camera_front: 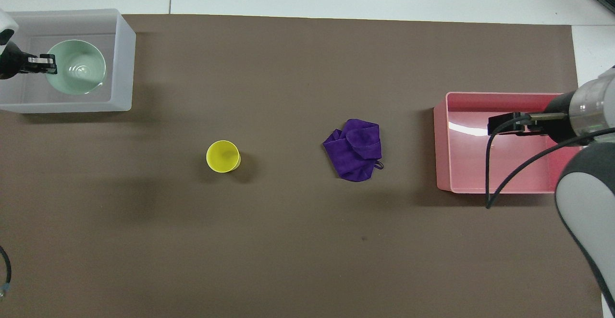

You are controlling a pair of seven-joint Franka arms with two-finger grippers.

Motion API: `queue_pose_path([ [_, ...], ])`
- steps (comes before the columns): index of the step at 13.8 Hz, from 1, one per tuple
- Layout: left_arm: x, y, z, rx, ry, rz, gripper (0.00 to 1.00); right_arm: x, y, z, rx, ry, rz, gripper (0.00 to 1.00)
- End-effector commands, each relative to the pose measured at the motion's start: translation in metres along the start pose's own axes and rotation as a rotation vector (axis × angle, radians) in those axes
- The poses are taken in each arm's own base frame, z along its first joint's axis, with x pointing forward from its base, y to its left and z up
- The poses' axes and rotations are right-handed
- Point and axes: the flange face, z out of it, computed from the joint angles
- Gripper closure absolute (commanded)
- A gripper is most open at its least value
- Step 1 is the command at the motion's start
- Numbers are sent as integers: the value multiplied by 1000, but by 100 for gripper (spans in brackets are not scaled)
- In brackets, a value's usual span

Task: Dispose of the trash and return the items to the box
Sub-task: 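Place the bowl in the white box while the right gripper reaches the cloth, then grasp the purple cloth with the right gripper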

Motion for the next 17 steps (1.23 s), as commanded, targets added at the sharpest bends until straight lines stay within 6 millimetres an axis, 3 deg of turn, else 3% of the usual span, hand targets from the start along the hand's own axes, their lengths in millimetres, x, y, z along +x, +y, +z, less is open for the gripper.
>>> queue_pose_path([
  [1, 30, -29, 17, 4, 4, -19, 100, 10, -22, 21, -15, 29, 15, 0],
  [4, 41, -45, 38, 8, 12, -36, 100, 21, -56, 49, -4, 41, 23, 0],
  [5, 42, -56, 49, 9, 13, -50, 100, 25, -67, 59, 6, 47, 17, 0],
  [8, 47, -65, 84, 0, 1, -62, 100, 33, -105, 96, 43, 75, -18, 0],
  [12, 42, -85, 92, 5, 4, -90, 100, 29, -146, 156, 90, 103, -51, 0],
  [14, 39, -88, 97, 3, -6, -99, 100, 29, -154, 179, 91, 120, -70, 0],
  [16, 28, -100, 124, -7, -39, -121, 100, 31, -157, 199, 90, 135, -75, 0],
  [17, 26, -97, 127, -28, -41, -133, 100, 26, -172, 214, 93, 141, -97, 0],
])
